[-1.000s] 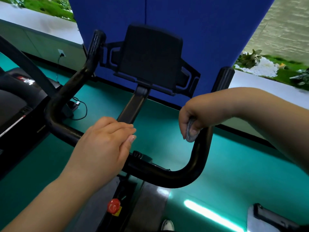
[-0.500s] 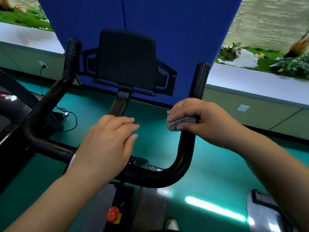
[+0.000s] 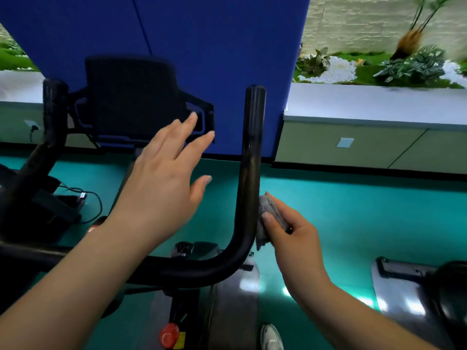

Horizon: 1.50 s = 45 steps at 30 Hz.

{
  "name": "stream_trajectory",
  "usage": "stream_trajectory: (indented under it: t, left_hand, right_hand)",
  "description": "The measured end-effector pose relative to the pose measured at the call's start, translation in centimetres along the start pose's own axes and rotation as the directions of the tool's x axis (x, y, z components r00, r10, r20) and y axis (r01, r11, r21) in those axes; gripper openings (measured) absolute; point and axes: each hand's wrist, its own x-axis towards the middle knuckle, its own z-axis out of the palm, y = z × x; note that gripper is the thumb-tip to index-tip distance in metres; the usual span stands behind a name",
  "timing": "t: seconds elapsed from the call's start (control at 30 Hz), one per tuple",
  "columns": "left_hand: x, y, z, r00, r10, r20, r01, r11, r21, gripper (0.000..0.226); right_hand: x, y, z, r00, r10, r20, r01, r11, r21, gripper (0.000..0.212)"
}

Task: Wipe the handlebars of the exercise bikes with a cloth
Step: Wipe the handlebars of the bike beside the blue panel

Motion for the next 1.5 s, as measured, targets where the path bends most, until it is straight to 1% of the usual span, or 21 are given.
stream_trajectory:
  t: [0.1, 0.17, 0.23, 0.3, 0.4, 0.47, 0.63, 0.7, 0.87, 0.97, 1.07, 1.17, 1.27, 1.5]
  left_hand:
    - [-0.2, -0.1, 0.4, 0.999, -0.013, 0.036, 0.013, 1.000, 0.003, 0.066]
    - [-0.2, -0.1, 0.6, 0.999, -0.011, 0.047, 0.011, 1.000, 0.010, 0.066]
    - [-0.3, -0.1, 0.6, 0.999, -0.013, 0.053, 0.012, 1.000, 0.015, 0.066]
    - [-0.4, -0.2, 0.6, 0.998, -0.026, 0.061, 0.026, 1.000, 0.013, 0.065]
    - [-0.8, -0.7, 0.6, 0.997, -0.035, 0.066, 0.034, 0.999, 0.015, 0.063]
    - [-1.0, -1.1, 0.8, 0.997, -0.032, 0.072, 0.030, 0.999, 0.019, 0.062]
    - [-1.9, -2.0, 0.5, 0.997, -0.055, 0.052, 0.053, 0.998, 0.029, 0.058]
    - [-2.5, -2.6, 0.1, 0.997, -0.067, 0.040, 0.065, 0.997, 0.036, 0.057]
    - [-5.0, -3.5, -0.5, 0.995, -0.095, 0.024, 0.095, 0.995, 0.021, 0.054]
    - [-6.7, -3.9, -0.8, 0.990, -0.135, 0.036, 0.135, 0.991, -0.002, 0.052]
    - [-8.2, -4.0, -1.0, 0.990, -0.136, 0.042, 0.137, 0.990, -0.028, 0.049]
    - [-9.6, -3.8, -1.1, 0.986, -0.157, 0.047, 0.160, 0.985, -0.068, 0.053]
    - [-10.9, -4.0, -1.0, 0.985, -0.171, 0.039, 0.173, 0.981, -0.081, 0.051]
    - [-13.2, -4.4, -1.3, 0.968, -0.249, 0.018, 0.249, 0.958, -0.140, 0.055]
  right_hand:
    - [1.9, 0.0, 0.4, 0.998, 0.070, -0.009, -0.068, 0.985, 0.161, 0.032]
    - [4.3, -0.4, 1.2, 0.991, 0.132, -0.016, -0.122, 0.949, 0.289, 0.028]
    - [5.3, -0.3, 2.0, 0.983, 0.182, 0.005, -0.171, 0.914, 0.369, 0.029]
    - [4.0, 0.7, 2.1, 0.982, 0.190, 0.015, -0.183, 0.919, 0.349, 0.030]
    - [0.3, 2.2, 1.6, 0.986, 0.151, 0.065, -0.163, 0.949, 0.269, 0.029]
    - [-0.1, 2.6, 1.5, 0.988, 0.150, 0.044, -0.157, 0.956, 0.248, 0.028]
    - [3.0, 1.6, 2.7, 0.978, 0.206, -0.015, -0.188, 0.917, 0.351, 0.026]
    - [2.4, 1.5, 2.9, 0.972, 0.236, -0.007, -0.215, 0.896, 0.388, 0.024]
    - [-2.9, 2.6, 2.6, 0.958, 0.266, 0.104, -0.285, 0.908, 0.306, 0.018]
    - [-1.8, 2.1, 2.6, 0.965, 0.248, 0.085, -0.262, 0.898, 0.353, 0.023]
    - [-0.4, 1.3, 2.5, 0.962, 0.261, 0.077, -0.270, 0.876, 0.400, 0.029]
    - [-2.9, 2.3, 2.7, 0.965, 0.253, 0.071, -0.262, 0.902, 0.343, 0.026]
    - [-5.8, 2.9, 2.7, 0.959, 0.266, 0.094, -0.282, 0.919, 0.276, 0.022]
    - [-4.5, 2.3, 2.8, 0.969, 0.246, 0.018, -0.237, 0.908, 0.346, 0.028]
